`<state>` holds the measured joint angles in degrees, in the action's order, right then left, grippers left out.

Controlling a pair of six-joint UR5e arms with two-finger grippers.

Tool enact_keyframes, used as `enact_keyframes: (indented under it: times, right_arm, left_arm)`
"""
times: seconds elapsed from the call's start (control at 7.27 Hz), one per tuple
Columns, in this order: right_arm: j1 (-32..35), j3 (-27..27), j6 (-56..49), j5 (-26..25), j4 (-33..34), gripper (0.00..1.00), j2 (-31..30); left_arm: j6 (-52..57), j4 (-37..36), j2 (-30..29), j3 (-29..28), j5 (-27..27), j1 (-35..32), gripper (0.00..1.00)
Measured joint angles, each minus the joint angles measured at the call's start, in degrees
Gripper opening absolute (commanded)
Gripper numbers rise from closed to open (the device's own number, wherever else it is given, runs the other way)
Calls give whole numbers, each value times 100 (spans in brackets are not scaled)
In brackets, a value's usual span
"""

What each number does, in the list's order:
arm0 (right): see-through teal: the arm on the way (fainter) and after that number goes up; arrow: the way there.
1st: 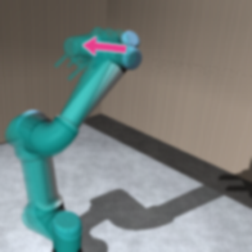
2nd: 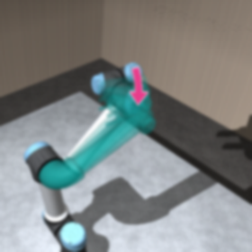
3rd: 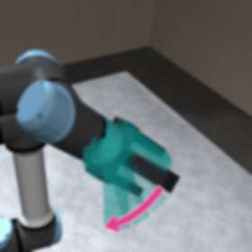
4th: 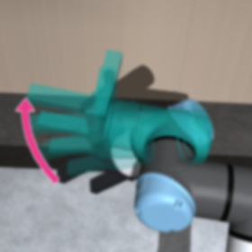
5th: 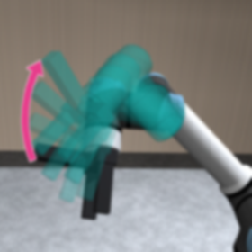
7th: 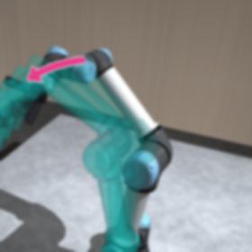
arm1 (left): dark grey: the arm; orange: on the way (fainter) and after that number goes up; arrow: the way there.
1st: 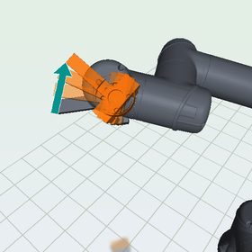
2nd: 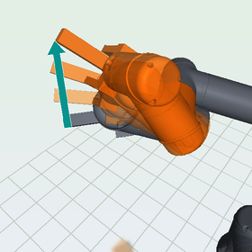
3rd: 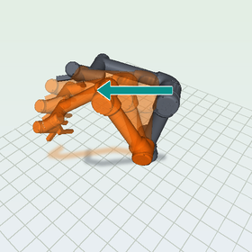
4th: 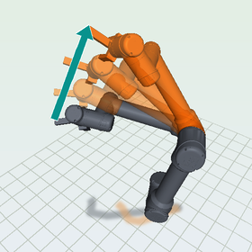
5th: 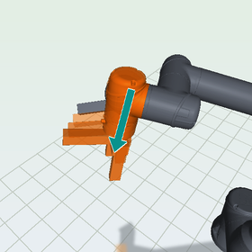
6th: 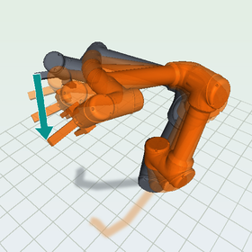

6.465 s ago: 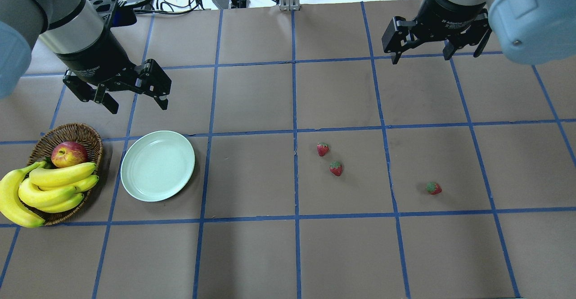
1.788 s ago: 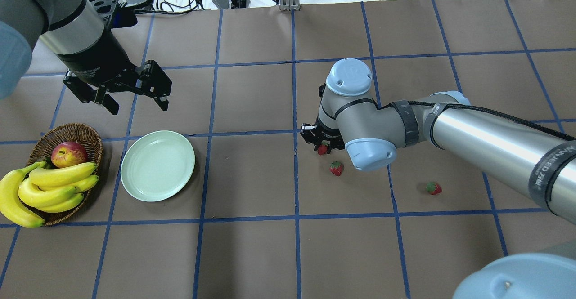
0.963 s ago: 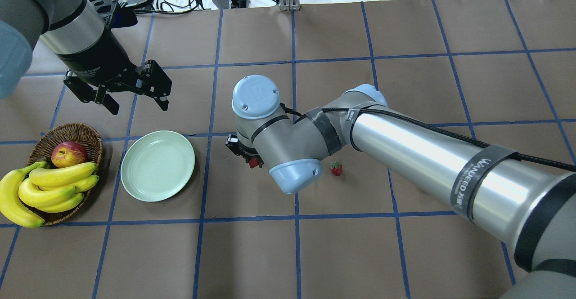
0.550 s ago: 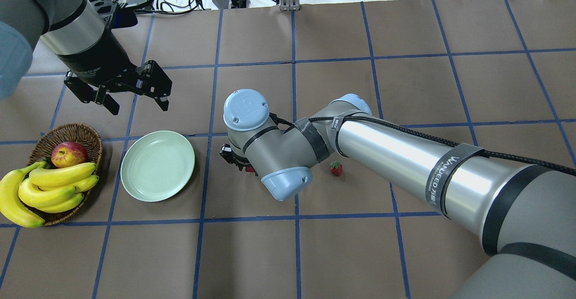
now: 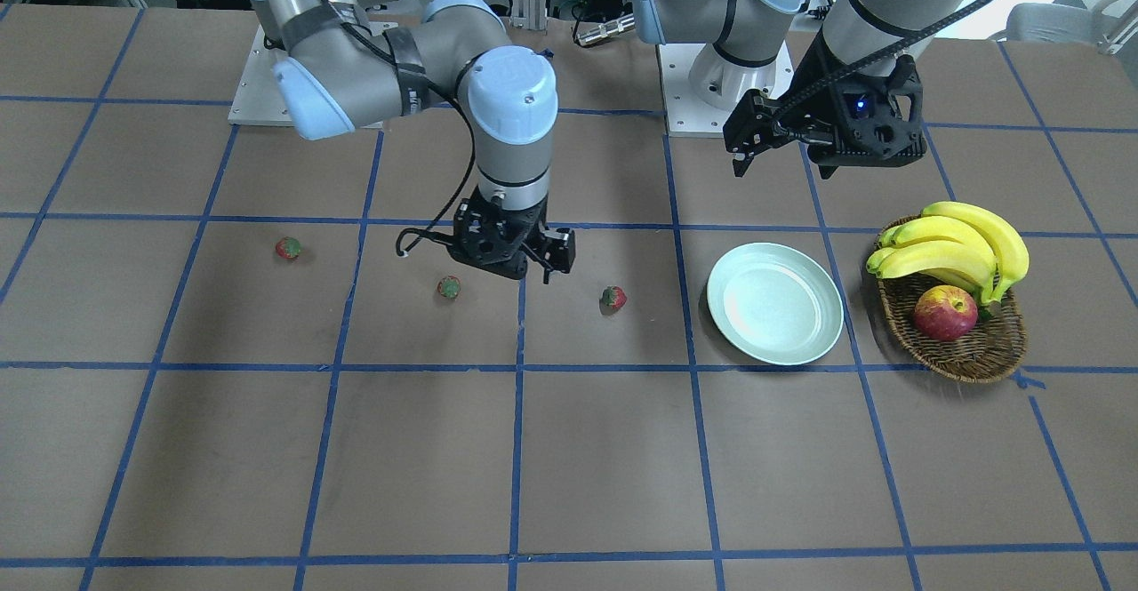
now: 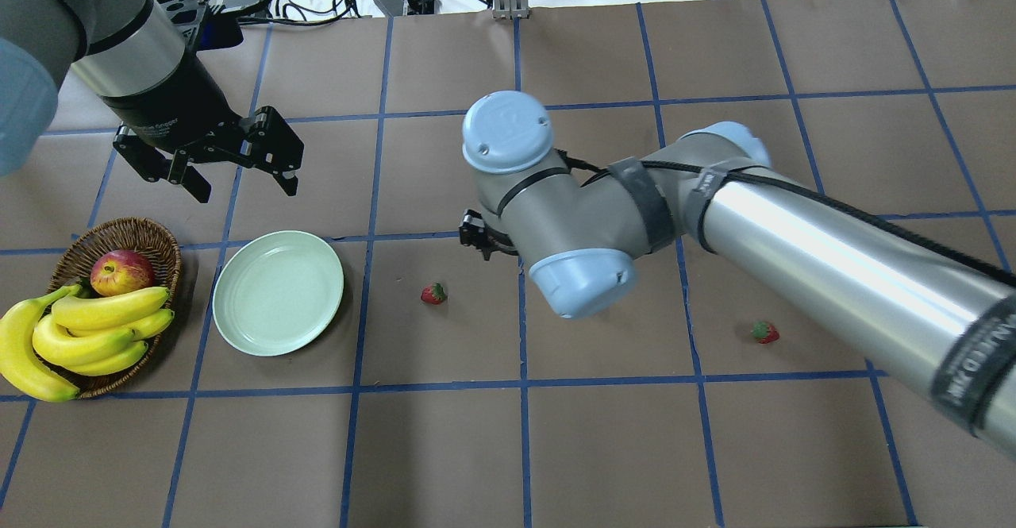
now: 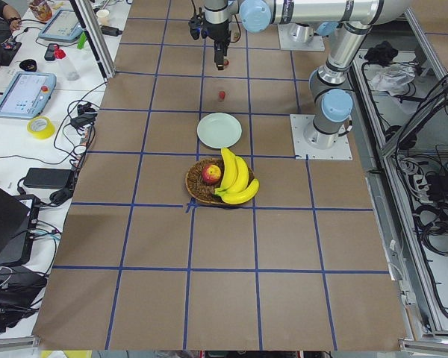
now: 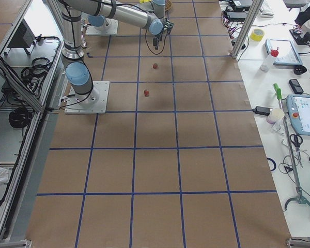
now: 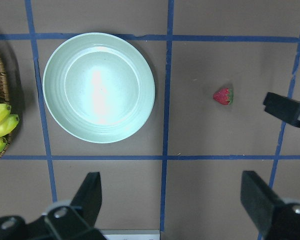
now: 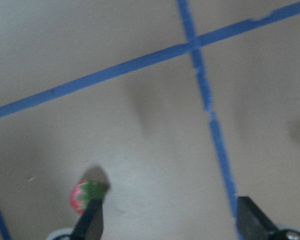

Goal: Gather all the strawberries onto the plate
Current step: 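Grasp the second strawberry with the right gripper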

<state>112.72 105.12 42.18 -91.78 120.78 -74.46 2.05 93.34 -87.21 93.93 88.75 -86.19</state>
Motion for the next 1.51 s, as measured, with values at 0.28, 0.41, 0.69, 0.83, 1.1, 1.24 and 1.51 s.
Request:
enact_keyframes:
  times: [0.28, 0.41, 0.69, 0.83, 1.1, 1.24, 1.51]
  right_arm:
    - [-661, 516, -962, -72, 52, 96, -289]
    - [-771, 969, -1632, -55, 700, 94, -300]
    - [-792, 1857, -2568, 41, 2272, 95, -279]
    - [-779, 2095, -2822, 145, 2660, 94, -263]
    - [-737, 2237, -2981, 297, 2875, 83, -148]
    - [-692, 2242, -3004, 314, 2901, 68, -72]
    - [-659, 2135, -3026, 331, 2919, 46, 36]
  left_arm:
    - [-3, 0, -5, 1, -1, -2, 100]
    - [-3, 2, -6, 2, -3, -3, 100]
    - [-3, 2, -6, 5, -4, -3, 100]
    - [-5, 1, -6, 9, -6, -3, 100]
    - [-9, -6, -6, 11, -5, -3, 100]
    - [-8, -8, -9, 11, -2, -3, 100]
    - [-7, -9, -14, 11, -6, 0, 100]
